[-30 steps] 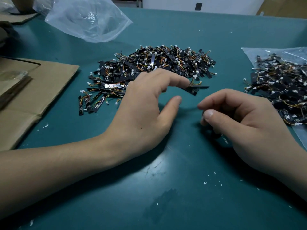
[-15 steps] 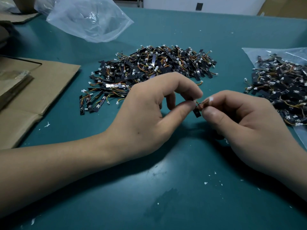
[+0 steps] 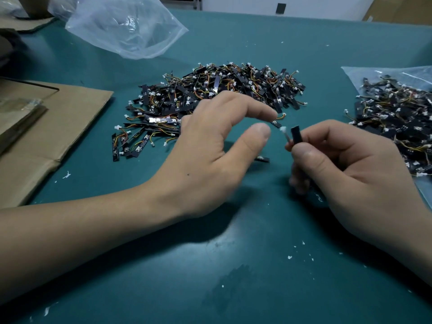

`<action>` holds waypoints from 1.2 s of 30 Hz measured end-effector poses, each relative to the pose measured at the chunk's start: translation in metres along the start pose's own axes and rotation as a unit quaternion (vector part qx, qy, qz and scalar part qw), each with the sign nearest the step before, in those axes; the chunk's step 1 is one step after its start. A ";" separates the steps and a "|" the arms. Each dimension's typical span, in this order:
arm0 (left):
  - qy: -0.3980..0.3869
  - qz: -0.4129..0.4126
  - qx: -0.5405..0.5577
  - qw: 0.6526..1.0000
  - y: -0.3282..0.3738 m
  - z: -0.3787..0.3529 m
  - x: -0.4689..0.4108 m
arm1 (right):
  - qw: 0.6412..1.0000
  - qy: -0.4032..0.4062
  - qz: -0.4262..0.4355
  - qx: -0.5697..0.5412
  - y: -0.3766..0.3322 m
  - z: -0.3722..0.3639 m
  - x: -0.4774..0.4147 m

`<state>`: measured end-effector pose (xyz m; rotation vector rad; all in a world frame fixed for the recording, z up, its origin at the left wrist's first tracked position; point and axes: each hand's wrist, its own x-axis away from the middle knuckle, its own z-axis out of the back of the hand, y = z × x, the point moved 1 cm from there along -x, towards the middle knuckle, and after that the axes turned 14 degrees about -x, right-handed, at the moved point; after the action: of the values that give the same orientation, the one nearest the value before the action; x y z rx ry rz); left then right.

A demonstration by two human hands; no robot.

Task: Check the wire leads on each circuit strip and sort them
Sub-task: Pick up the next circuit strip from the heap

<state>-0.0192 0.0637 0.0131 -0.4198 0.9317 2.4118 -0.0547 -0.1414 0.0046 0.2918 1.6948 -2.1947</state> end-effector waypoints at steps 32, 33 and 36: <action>-0.055 -0.016 0.036 0.998 -0.002 -0.002 -0.003 | 0.998 0.014 -0.030 -0.059 0.000 0.000 -0.002; -0.052 -0.018 0.030 0.998 -0.002 -0.002 -0.003 | 0.998 0.014 -0.030 -0.060 0.001 0.000 -0.002; -0.053 -0.014 0.040 0.998 -0.003 -0.003 -0.003 | 0.998 0.009 -0.025 -0.050 0.001 0.000 -0.002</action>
<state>-0.0144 0.0629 0.0109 -0.2708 0.9657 2.3382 -0.0527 -0.1411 0.0048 0.2459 1.8333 -2.1393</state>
